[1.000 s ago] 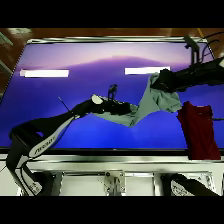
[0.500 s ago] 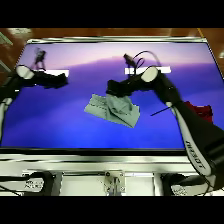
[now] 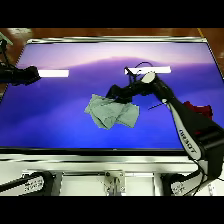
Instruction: Fold the shirts.
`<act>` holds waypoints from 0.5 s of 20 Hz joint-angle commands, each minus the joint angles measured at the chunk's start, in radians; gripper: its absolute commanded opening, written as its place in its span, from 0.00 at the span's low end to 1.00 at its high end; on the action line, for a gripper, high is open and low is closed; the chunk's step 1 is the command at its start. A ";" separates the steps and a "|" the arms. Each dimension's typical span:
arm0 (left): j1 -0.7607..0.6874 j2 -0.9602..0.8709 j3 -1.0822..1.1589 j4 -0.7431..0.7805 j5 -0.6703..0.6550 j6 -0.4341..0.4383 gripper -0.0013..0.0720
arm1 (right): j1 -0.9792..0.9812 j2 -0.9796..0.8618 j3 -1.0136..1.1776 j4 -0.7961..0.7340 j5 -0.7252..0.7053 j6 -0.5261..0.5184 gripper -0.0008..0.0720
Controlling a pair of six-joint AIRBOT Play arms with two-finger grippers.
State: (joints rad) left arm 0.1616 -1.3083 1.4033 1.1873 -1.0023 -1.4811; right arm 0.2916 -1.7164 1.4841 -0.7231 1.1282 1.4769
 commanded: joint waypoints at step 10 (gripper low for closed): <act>-0.072 0.014 0.000 -0.013 -0.081 0.006 0.07 | -0.215 0.100 -0.390 -0.143 -0.009 0.071 0.89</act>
State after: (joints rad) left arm 0.1234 -1.2957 1.4033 1.1816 -1.0740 -1.4746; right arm 0.0628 -1.6184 1.2098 -0.9730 1.2987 1.5669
